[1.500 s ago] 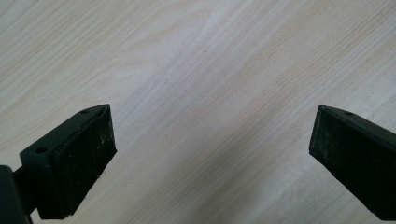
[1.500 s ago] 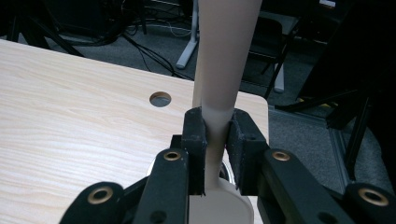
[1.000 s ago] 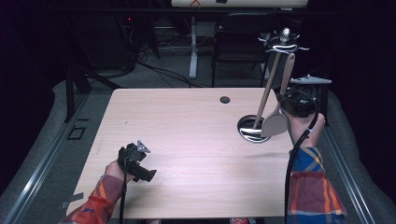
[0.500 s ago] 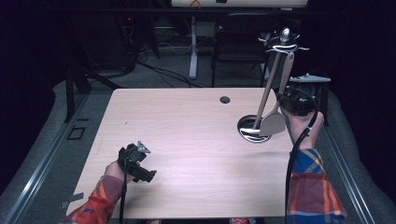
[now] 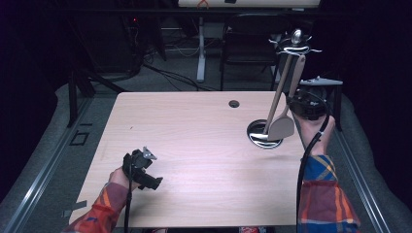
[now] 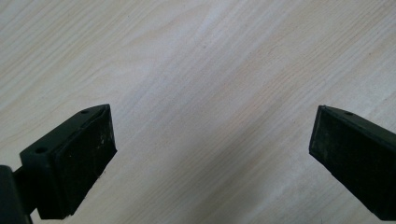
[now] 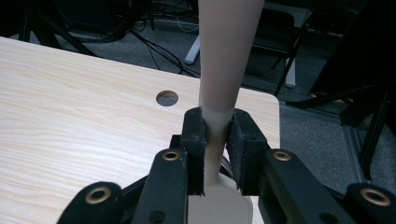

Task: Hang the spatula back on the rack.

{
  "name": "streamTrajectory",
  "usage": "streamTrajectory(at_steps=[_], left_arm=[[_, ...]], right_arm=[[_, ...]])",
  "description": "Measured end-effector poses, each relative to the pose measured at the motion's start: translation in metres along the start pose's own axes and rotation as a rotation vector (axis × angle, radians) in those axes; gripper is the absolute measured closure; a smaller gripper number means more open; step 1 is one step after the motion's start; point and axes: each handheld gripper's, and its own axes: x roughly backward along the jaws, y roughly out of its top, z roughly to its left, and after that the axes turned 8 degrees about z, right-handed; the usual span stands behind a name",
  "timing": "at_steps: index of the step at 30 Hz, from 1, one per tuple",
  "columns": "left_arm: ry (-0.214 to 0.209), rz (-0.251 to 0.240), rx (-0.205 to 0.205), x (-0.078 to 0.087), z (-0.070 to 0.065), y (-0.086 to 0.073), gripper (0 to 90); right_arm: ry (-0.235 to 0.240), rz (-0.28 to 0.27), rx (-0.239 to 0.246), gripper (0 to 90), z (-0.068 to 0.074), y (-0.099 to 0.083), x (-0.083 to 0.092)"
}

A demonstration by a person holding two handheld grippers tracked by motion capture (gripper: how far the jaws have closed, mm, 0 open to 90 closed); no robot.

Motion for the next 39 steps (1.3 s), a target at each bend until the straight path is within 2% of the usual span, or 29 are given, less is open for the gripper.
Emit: streamTrajectory(at_steps=[9, 19, 23, 29, 30, 32, 33, 37, 39], left_arm=[[0.003, 0.001, -0.001, -0.0004, 0.0003, -0.0002, 0.3], [0.006, -0.002, -0.003, -0.0001, -0.0009, -0.0003, 0.3], [0.005, 0.000, -0.004, 0.0001, -0.0014, -0.0005, 0.3], [0.005, -0.002, -0.010, 0.0000, -0.0026, -0.0004, 0.2], [0.005, -0.004, -0.011, 0.0004, -0.0026, -0.0005, 0.2], [0.005, -0.005, -0.010, 0.0004, -0.0026, -0.0006, 0.2], [0.004, -0.006, -0.010, 0.0004, -0.0023, -0.0007, 0.2], [0.006, -0.006, -0.013, 0.0006, -0.0021, -0.0006, 0.2], [0.007, -0.007, -0.012, 0.0009, -0.0022, -0.0005, 0.2]], right_arm=[[-0.002, -0.025, 0.003, 76.9, -0.0016, 0.0011, -0.0060], [-0.006, -0.024, 0.018, 75.6, 0.0008, 0.0017, -0.0070], [-0.004, -0.013, 0.014, 72.2, 0.0000, 0.0013, -0.0066], [0.014, 0.002, 0.018, 64.3, 0.0003, 0.0009, -0.0062], [0.022, 0.008, 0.018, 59.2, 0.0009, 0.0005, -0.0063], [0.029, 0.014, 0.018, 57.2, 0.0008, 0.0003, -0.0061], [0.044, 0.026, 0.014, 51.3, 0.0011, -0.0003, -0.0055], [0.073, 0.060, 0.020, 40.0, 0.0033, -0.0028, -0.0030], [0.075, 0.069, 0.027, 37.4, 0.0047, -0.0037, -0.0023]])
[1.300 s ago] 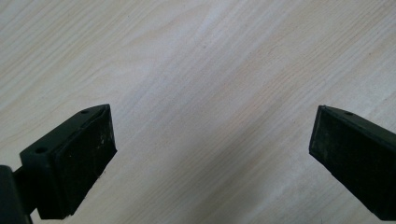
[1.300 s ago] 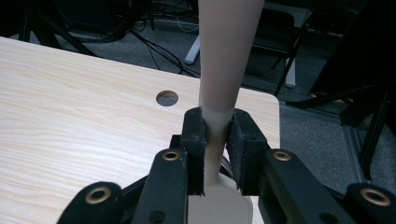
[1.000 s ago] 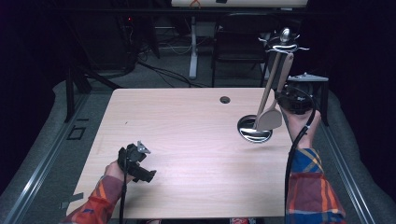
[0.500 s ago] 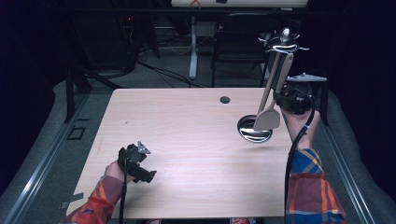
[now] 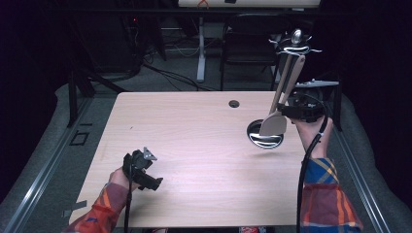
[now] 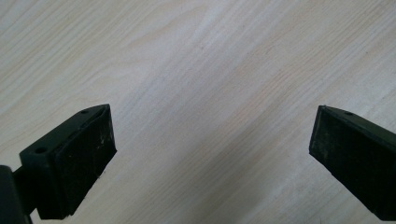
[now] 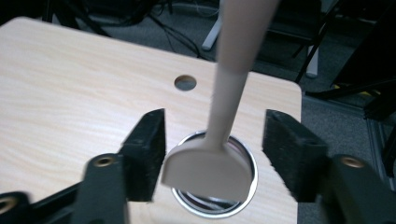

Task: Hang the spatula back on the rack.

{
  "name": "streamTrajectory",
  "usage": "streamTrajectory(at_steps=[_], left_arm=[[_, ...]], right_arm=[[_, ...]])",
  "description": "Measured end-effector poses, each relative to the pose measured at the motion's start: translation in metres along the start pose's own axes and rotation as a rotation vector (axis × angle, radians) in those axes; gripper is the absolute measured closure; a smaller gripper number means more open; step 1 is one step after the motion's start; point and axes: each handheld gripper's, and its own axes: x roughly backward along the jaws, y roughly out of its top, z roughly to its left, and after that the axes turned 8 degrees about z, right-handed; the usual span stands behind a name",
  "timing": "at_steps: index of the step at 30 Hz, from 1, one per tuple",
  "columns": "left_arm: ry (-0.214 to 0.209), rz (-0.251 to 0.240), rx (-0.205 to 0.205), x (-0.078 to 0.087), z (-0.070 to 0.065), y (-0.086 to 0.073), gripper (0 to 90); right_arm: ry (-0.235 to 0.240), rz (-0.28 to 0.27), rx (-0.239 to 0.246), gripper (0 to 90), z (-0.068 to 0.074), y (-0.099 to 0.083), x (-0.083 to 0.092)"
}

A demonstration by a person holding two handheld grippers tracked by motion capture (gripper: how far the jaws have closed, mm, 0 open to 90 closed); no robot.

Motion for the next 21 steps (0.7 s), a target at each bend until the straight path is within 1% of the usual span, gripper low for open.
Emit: streamTrajectory(at_steps=[1, 2, 3, 4, 5, 6, 8, 9, 11, 12, 13, 14, 15, 16, 18, 20, 21], left_arm=[[0.000, 0.000, -0.001, 0.000, 0.000, 0.000, 0.2], [-0.001, -0.001, -0.002, 0.000, 0.000, 0.000, 0.2], [-0.001, -0.001, -0.002, 0.000, 0.000, 0.000, 0.2], [-0.001, -0.001, -0.002, 0.000, 0.000, 0.000, 0.2], [-0.007, 0.002, -0.003, 0.000, 0.000, 0.000, 0.2], [-0.007, 0.002, -0.003, 0.000, 0.000, 0.000, 0.2], [-0.007, 0.004, -0.004, -0.001, 0.000, 0.000, 0.2], [-0.007, 0.004, -0.004, -0.001, 0.000, 0.000, 0.2], [-0.008, 0.003, -0.005, -0.001, 0.000, 0.000, 0.2], [-0.009, 0.003, -0.006, -0.001, 0.000, 0.000, 0.2], [-0.009, 0.003, -0.006, -0.001, 0.000, 0.000, 0.2], [-0.009, 0.003, -0.006, -0.001, 0.000, 0.000, 0.2], [-0.011, 0.003, -0.006, -0.001, 0.000, 0.000, 0.2], [-0.010, 0.002, -0.006, -0.001, 0.000, 0.000, 0.2], [-0.013, 0.002, -0.005, -0.001, 0.000, 0.000, 0.2], [-0.014, 0.003, -0.004, -0.001, 0.000, 0.000, 0.2], [-0.014, 0.004, -0.005, -0.001, 0.000, 0.000, 0.2]], right_arm=[[0.001, 0.021, 0.017, 32.4, 0.003, -0.002, 0.000], [0.002, 0.030, 0.020, 29.4, 0.005, -0.003, 0.000], [0.011, 0.047, 0.030, 26.9, 0.007, -0.004, -0.001], [0.011, 0.047, 0.030, 26.9, 0.007, -0.004, -0.001], [0.019, 0.080, 0.044, 20.8, 0.010, -0.006, -0.003], [0.019, 0.080, 0.044, 20.8, 0.010, -0.006, -0.003], [0.031, 0.107, 0.062, 15.5, 0.015, -0.011, -0.007], [0.031, 0.107, 0.062, 15.5, 0.015, -0.011, -0.007], [0.049, 0.121, 0.067, 14.6, 0.017, -0.014, -0.011], [0.066, 0.149, 0.079, 13.7, 0.021, -0.018, -0.016], [0.066, 0.149, 0.079, 13.7, 0.021, -0.018, -0.016], [0.073, 0.166, 0.082, 13.2, 0.022, -0.019, -0.018], [0.088, 0.195, 0.096, 11.7, 0.025, -0.023, -0.023], [0.090, 0.208, 0.105, 10.5, 0.027, -0.025, -0.025], [0.095, 0.213, 0.110, 9.5, 0.029, -0.027, -0.027], [0.106, 0.229, 0.126, 5.9, 0.032, -0.032, -0.029], [0.110, 0.238, 0.143, 1.5, 0.037, -0.038, -0.032]])
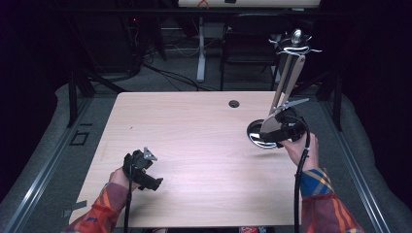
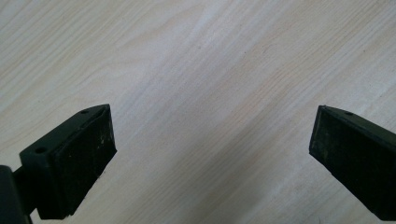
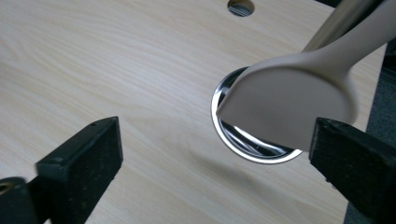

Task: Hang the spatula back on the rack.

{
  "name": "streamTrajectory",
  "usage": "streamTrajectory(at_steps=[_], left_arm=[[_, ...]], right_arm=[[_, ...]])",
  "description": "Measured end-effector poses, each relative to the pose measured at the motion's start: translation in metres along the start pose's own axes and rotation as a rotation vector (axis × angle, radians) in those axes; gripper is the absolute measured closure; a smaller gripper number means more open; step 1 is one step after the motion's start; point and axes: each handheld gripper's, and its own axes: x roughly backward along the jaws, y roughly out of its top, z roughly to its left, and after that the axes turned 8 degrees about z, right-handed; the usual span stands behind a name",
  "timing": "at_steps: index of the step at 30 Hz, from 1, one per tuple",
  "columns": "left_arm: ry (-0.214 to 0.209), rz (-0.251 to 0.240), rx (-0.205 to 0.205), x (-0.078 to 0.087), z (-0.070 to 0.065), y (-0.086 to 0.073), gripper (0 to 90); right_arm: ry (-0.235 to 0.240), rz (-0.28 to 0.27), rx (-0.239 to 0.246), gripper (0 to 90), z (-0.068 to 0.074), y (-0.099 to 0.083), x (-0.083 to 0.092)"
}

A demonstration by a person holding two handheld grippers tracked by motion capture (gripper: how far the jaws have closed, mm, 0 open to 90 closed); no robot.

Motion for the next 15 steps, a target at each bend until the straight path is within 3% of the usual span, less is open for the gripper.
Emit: streamTrajectory(at_steps=[11, 13, 15], left_arm=[[-0.002, 0.010, -0.008, -0.001, -0.001, 0.001, 0.2], [-0.001, 0.011, -0.008, -0.001, -0.001, 0.001, 0.2], [0.000, 0.010, -0.009, -0.001, -0.001, 0.001, 0.2]], right_arm=[[0.037, 0.087, 0.114, 0.0, 0.024, -0.026, -0.030], [0.081, 0.122, 0.118, 0.0, 0.028, -0.035, -0.042], [0.081, 0.150, 0.138, 0.0, 0.033, -0.040, -0.050]])
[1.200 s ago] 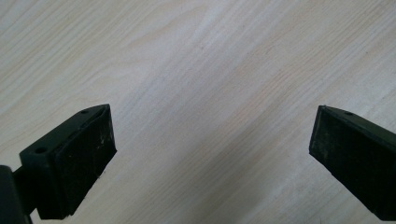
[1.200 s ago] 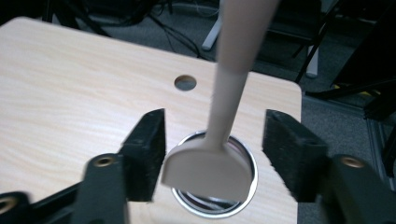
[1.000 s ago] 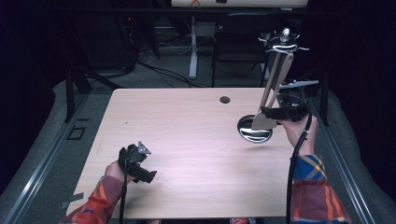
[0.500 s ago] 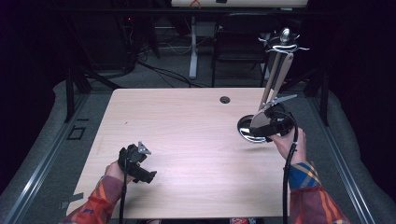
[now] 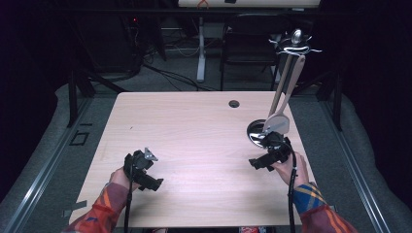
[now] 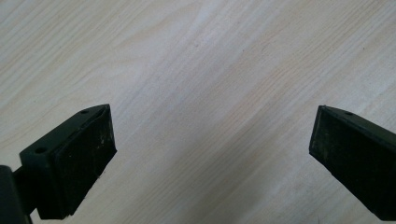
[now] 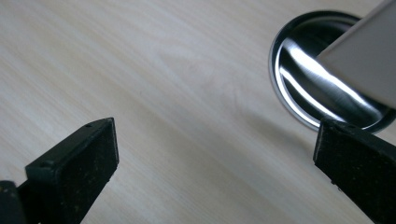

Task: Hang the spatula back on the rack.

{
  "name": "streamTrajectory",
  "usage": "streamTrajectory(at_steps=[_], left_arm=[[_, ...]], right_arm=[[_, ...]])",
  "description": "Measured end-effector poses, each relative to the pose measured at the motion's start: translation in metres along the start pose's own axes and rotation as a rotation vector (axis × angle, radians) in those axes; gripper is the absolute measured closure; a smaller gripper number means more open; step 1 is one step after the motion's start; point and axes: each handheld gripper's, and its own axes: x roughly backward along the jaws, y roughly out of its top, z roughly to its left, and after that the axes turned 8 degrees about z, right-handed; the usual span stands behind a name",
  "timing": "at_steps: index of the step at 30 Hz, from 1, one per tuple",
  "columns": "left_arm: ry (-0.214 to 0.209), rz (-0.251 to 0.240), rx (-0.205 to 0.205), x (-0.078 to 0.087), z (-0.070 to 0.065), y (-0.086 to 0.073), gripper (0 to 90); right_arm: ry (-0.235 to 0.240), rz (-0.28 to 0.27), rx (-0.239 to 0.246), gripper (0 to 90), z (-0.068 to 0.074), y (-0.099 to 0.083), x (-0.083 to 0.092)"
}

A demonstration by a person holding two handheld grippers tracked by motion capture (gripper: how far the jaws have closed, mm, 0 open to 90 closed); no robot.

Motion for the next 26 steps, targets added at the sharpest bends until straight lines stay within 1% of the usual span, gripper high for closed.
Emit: streamTrajectory(at_steps=[1, 2, 3, 4, 5, 6, 7, 8, 9, 10, 11, 12, 16, 17, 18, 21, 23, 24, 26], left_arm=[[-0.001, 0.000, 0.000, 0.000, 0.000, 0.000, 0.2], [-0.001, 0.000, 0.001, 0.000, 0.000, 0.000, 0.2], [-0.003, -0.001, 0.001, -0.001, 0.000, 0.000, 0.2], [-0.003, -0.001, 0.001, -0.001, 0.000, 0.000, 0.2], [-0.007, -0.001, 0.002, -0.001, 0.000, 0.000, 0.2], [-0.007, -0.001, 0.002, -0.001, 0.000, 0.000, 0.2], [-0.001, -0.004, 0.000, -0.002, 0.000, 0.000, 0.2], [-0.006, -0.002, -0.002, -0.002, 0.000, 0.000, 0.2], [-0.009, -0.004, 0.000, -0.004, 0.000, 0.000, 0.2], [-0.009, -0.004, 0.000, -0.004, 0.000, 0.000, 0.2], [-0.012, 0.003, -0.003, -0.005, 0.000, 0.001, 0.2], [-0.008, 0.007, -0.009, -0.006, 0.000, 0.001, 0.2], [-0.016, 0.023, -0.025, -0.011, 0.000, 0.001, 0.2], [-0.021, 0.026, -0.026, -0.012, 0.000, 0.001, 0.2], [-0.027, 0.027, -0.025, -0.014, 0.000, 0.001, 0.2], [-0.039, 0.036, -0.031, -0.015, 0.000, 0.003, 0.2], [-0.039, 0.036, -0.040, -0.016, 0.000, 0.003, 0.2], [-0.037, 0.038, -0.045, -0.016, 0.000, 0.004, 0.2], [-0.041, 0.041, -0.044, -0.017, 0.000, 0.004, 0.2]], right_arm=[[0.000, 0.000, 0.000, 0.0, 0.000, 0.000, 0.000], [0.009, 0.018, 0.010, 0.0, 0.002, -0.002, -0.004], [0.042, 0.047, 0.029, 0.0, 0.009, -0.005, -0.013], [0.042, 0.047, 0.029, 0.0, 0.009, -0.005, -0.013], [0.045, 0.091, 0.061, 0.0, 0.016, -0.009, -0.021], [0.048, 0.105, 0.072, 0.0, 0.020, -0.011, -0.025], [0.048, 0.105, 0.072, 0.0, 0.020, -0.011, -0.025], [0.055, 0.116, 0.083, 0.0, 0.024, -0.013, -0.028], [0.059, 0.147, 0.114, 0.0, 0.031, -0.018, -0.034], [0.047, 0.160, 0.129, 0.0, 0.034, -0.019, -0.035], [0.055, 0.163, 0.129, 0.0, 0.037, -0.021, -0.036], [0.057, 0.170, 0.138, 0.0, 0.038, -0.022, -0.037], [0.074, 0.157, 0.127, 0.0, 0.038, -0.027, -0.038], [0.074, 0.161, 0.126, 0.0, 0.038, -0.027, -0.038], [0.067, 0.190, 0.145, 0.0, 0.036, -0.026, -0.040], [0.060, 0.201, 0.154, 0.0, 0.036, -0.026, -0.042], [0.068, 0.206, 0.165, 0.0, 0.036, -0.026, -0.045], [0.057, 0.211, 0.171, 0.0, 0.035, -0.026, -0.044], [0.065, 0.204, 0.166, 0.0, 0.035, -0.026, -0.045]])
